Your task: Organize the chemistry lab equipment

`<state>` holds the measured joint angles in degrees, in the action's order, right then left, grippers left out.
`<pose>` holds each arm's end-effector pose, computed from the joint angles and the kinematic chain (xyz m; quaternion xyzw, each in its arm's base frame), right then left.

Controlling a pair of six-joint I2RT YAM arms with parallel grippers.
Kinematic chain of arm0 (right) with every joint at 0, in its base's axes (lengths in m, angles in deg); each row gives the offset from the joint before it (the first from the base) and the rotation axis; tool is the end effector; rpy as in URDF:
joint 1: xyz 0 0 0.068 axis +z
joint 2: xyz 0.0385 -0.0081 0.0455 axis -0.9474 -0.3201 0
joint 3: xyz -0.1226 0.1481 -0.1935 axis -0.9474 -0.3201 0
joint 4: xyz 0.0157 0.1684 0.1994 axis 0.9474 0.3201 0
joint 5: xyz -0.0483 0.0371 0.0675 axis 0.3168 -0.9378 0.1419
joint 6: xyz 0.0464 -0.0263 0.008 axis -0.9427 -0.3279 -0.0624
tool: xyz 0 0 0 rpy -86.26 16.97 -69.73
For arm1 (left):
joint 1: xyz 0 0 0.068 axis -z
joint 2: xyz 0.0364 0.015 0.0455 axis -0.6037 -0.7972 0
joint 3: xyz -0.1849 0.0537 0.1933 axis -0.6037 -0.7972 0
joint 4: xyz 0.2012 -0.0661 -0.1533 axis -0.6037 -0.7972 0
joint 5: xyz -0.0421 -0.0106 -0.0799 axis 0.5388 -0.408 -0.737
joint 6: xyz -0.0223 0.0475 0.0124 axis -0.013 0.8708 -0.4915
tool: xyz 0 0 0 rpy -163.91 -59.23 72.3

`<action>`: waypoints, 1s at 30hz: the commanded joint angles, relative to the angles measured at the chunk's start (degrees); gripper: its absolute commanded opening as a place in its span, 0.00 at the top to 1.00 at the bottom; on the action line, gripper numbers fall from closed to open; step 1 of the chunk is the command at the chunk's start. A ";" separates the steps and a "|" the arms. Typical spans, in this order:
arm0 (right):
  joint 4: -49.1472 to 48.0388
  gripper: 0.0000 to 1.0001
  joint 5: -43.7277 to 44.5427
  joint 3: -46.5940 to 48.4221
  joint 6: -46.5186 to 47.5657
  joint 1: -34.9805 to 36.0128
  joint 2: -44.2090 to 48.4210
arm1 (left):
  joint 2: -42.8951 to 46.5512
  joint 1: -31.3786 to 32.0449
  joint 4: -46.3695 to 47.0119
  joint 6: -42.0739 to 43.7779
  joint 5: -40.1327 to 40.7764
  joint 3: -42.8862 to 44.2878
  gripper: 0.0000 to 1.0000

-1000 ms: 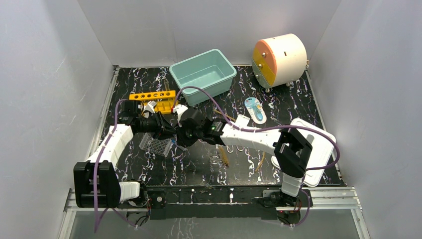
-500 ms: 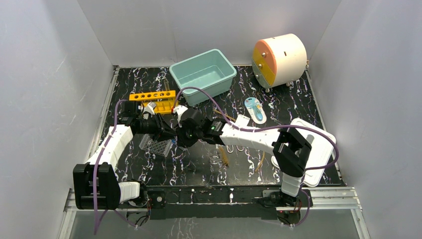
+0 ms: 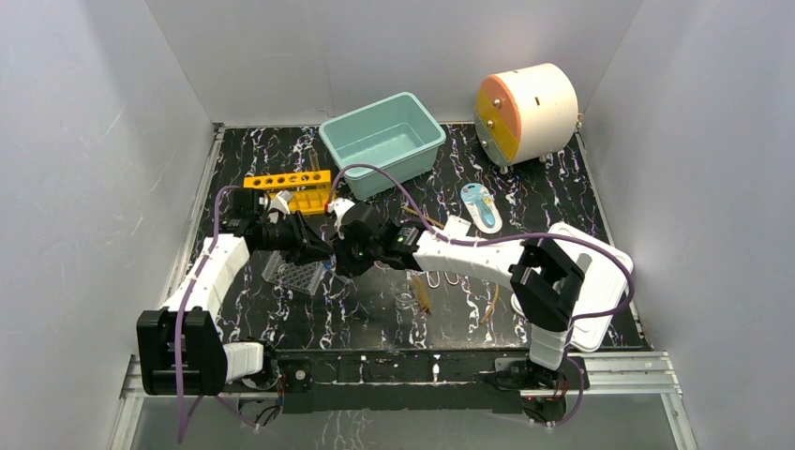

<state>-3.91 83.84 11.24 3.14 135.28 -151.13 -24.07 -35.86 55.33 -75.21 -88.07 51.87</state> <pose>0.1817 0.3753 0.2495 -0.3303 0.8350 0.3144 0.3080 0.2405 -0.0304 0.2405 -0.1336 0.8779 -0.4305 0.1613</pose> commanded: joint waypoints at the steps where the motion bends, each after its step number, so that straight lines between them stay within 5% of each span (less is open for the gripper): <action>1: -2.37 0.80 -2.25 0.42 1.20 -0.15 0.94 | 0.80 -0.09 -1.24 0.13 -2.20 0.93 0.71; 8: -3.61 0.80 -3.27 -0.53 2.10 -0.13 1.45 | -0.07 -0.05 -0.68 -0.80 -2.55 1.06 0.65; 15: -3.20 0.80 -2.83 -0.28 2.58 -0.15 1.29 | 0.50 -0.05 -0.68 -0.90 -3.40 0.67 0.87; 22: -3.23 0.79 -3.43 -0.09 3.15 -0.20 1.24 | 0.49 -0.05 -0.92 -0.24 -4.39 0.27 0.91; 27: -2.46 0.39 -3.55 -0.42 2.00 -0.29 2.45 | 3.19 -0.05 -1.15 -0.40 1.98 1.64 0.92; 30: -3.02 0.30 -2.53 -1.63 1.12 -0.84 4.53 | 5.57 -0.06 -1.82 -0.07 9.02 3.05 0.92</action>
<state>-4.76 81.04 10.82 5.35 134.97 -151.07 -23.06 -35.88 55.30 -75.42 -85.51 51.87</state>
